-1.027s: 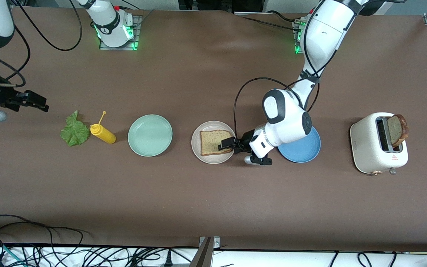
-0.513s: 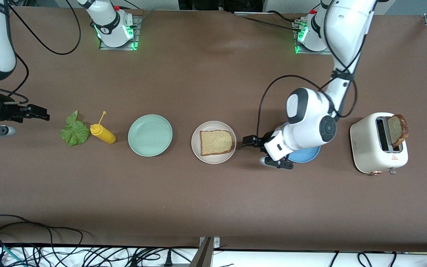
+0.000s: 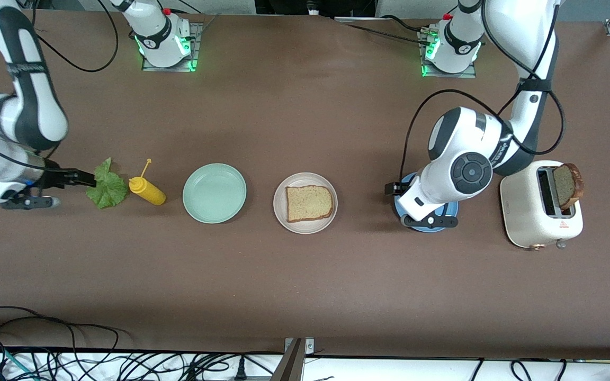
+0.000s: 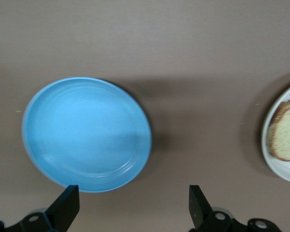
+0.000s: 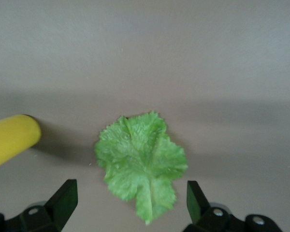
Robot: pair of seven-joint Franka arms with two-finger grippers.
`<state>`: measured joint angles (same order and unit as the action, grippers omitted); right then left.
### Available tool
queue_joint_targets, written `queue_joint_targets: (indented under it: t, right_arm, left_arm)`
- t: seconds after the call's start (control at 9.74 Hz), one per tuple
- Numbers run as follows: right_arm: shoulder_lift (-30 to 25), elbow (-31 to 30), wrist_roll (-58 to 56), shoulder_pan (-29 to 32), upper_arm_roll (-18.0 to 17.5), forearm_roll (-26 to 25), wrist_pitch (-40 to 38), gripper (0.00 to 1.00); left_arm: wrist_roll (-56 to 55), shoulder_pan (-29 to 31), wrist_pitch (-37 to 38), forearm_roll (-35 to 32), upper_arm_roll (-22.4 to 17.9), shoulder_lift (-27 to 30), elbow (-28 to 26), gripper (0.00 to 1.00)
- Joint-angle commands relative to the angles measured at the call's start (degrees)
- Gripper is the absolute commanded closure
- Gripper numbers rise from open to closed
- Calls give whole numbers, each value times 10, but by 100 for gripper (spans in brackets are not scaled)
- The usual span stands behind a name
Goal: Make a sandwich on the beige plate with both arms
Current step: 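Release the bread with the left gripper while the right gripper reaches the lettuce, then grasp the lettuce with the right gripper while the left gripper withdraws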
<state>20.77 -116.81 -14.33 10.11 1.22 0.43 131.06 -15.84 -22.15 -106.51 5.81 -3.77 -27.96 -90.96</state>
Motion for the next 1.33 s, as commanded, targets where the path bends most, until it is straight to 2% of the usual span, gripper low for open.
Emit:
queue_joint_targets:
  t: [0.0,0.21,0.41,0.51,0.62,0.72,0.82,0.92,1.03,1.23]
  right_arm:
    - [19,-27,-3,3,-3,5,31,0]
    - [48,-25,-5,3,-3,-1,38,0]
    - [63,-25,-10,4,-2,-3,54,0]
    - [66,-24,-10,4,-2,-3,55,4]
    - [67,-22,-10,4,-2,-3,55,23]
    - [67,-21,-10,4,-2,-3,53,50]
    - [67,-21,-11,4,-2,-3,53,72]
    - [67,-21,-17,4,-2,-3,53,88]
    - [67,-21,-19,4,-2,-3,52,99]
    - [67,-21,-19,4,-2,-4,50,100]
  left_arm:
    - [94,45,37,-22,1,26,-6,0]
    - [167,95,69,-22,1,49,-4,0]
    - [180,126,116,-23,-1,89,-6,0]
    - [181,142,132,-33,-2,109,-4,0]
    - [179,145,142,-46,-3,127,-4,0]
    - [177,146,154,-51,-4,144,-2,0]
    - [177,146,177,-56,-9,159,0,0]
    - [179,147,202,-68,-10,170,18,0]
    - [180,149,237,-69,-10,172,53,0]
    - [180,155,282,-68,-11,172,104,0]
